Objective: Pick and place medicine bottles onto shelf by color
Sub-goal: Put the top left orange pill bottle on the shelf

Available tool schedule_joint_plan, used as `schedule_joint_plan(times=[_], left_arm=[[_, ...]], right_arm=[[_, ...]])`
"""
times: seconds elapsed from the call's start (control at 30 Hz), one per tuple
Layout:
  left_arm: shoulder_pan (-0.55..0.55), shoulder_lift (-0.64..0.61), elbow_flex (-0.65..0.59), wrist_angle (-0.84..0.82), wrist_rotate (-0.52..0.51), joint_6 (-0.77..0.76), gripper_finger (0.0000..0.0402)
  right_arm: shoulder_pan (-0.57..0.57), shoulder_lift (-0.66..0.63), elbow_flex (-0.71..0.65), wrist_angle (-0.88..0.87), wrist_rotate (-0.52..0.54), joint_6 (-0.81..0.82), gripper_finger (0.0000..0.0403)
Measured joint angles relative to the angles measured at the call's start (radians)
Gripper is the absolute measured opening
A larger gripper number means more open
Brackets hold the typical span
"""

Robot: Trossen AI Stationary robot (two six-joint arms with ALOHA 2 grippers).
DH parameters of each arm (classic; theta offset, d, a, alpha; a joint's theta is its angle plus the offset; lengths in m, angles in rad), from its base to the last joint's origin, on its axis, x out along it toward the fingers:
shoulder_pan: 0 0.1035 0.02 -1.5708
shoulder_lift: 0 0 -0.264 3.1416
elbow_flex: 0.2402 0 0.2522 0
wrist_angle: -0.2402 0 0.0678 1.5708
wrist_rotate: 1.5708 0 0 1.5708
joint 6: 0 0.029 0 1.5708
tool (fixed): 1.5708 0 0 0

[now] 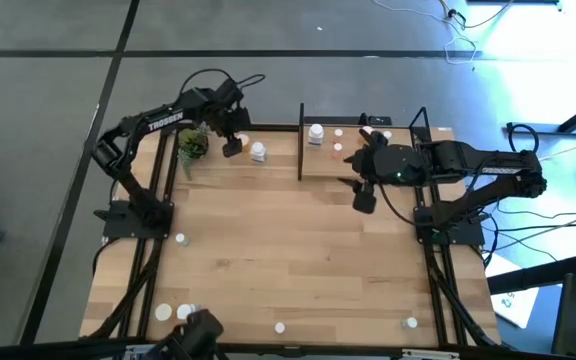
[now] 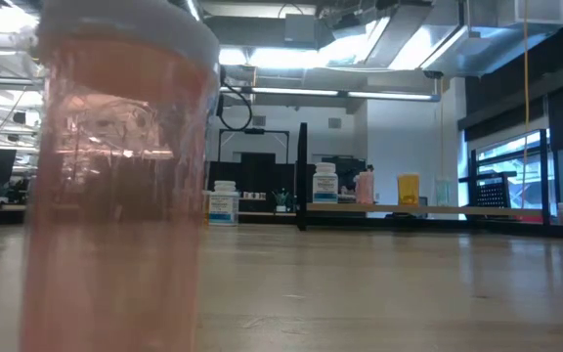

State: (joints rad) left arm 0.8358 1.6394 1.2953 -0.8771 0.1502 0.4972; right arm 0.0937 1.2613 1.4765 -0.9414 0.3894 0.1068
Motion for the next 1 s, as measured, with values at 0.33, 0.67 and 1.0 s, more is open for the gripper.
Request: schedule_joint_plan(times=[0.33,0.67,1.0], left_arm=[[0.014,0.068,-0.001,0.063,-0.003,0.021,0.0299],[0.019,0.153,-0.001,0.115,-0.015,0.033,0.0299],[0.025,0.175,0.000,0.145,-0.075,0.037,0.0299]], right_arm=[[0.000,0.000,0.000,-0.003,0.062,-0.016,0.0236],[0.000,0.000,0.000,-0.007,0.063,-0.019,0.0236],[0.000,0.000,0.000,-0.007,0.063,-0.012,0.0236]])
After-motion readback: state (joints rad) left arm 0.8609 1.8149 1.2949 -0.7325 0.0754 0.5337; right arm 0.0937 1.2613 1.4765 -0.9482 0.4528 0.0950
